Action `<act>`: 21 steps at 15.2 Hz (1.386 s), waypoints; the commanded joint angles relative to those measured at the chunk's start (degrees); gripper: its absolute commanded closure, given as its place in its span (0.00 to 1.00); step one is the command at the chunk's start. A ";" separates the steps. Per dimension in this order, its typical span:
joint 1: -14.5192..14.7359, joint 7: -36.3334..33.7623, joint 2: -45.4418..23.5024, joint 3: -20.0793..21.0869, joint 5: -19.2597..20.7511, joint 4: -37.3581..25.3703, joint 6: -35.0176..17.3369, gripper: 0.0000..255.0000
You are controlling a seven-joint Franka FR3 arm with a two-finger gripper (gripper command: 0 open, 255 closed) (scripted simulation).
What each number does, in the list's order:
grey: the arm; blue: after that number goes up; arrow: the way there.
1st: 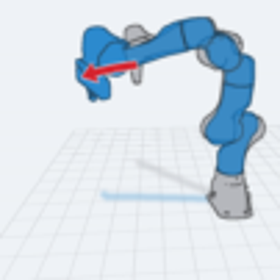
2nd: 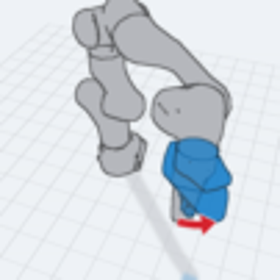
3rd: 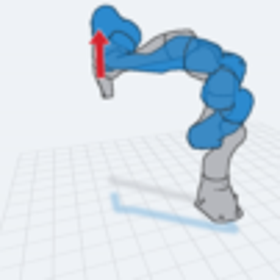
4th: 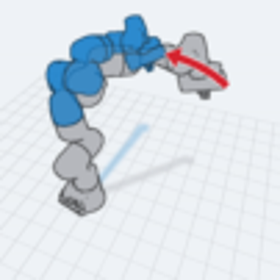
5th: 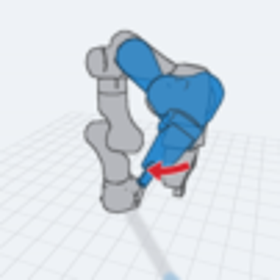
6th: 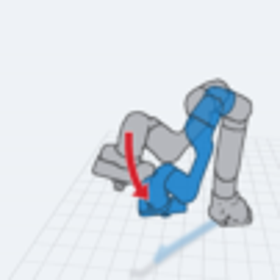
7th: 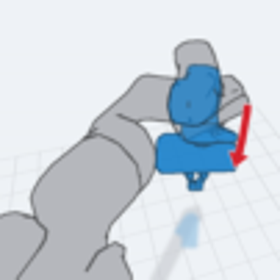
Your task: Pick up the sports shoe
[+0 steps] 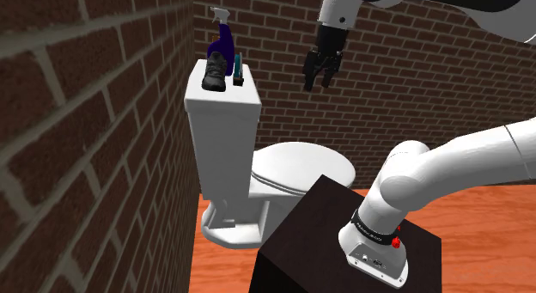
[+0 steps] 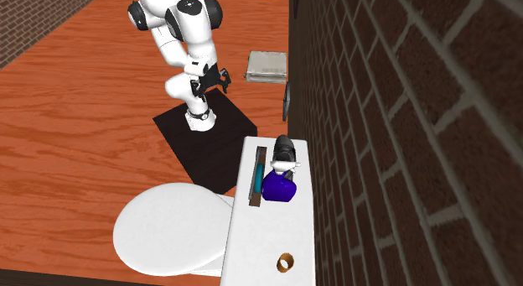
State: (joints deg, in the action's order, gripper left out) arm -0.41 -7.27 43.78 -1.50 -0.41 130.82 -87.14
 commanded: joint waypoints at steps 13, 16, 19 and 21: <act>-3.32 -21.84 -17.56 10.55 -0.77 -7.48 -19.74 0.00; -4.55 -27.58 -22.88 12.86 0.99 -11.36 -23.26 0.00; -5.68 -33.55 -28.44 14.90 3.63 -16.04 -25.96 0.00; -6.35 -37.61 -32.28 16.10 5.84 -19.62 -27.26 0.00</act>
State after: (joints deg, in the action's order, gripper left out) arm -6.38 -42.57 13.71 13.92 4.25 113.33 -113.74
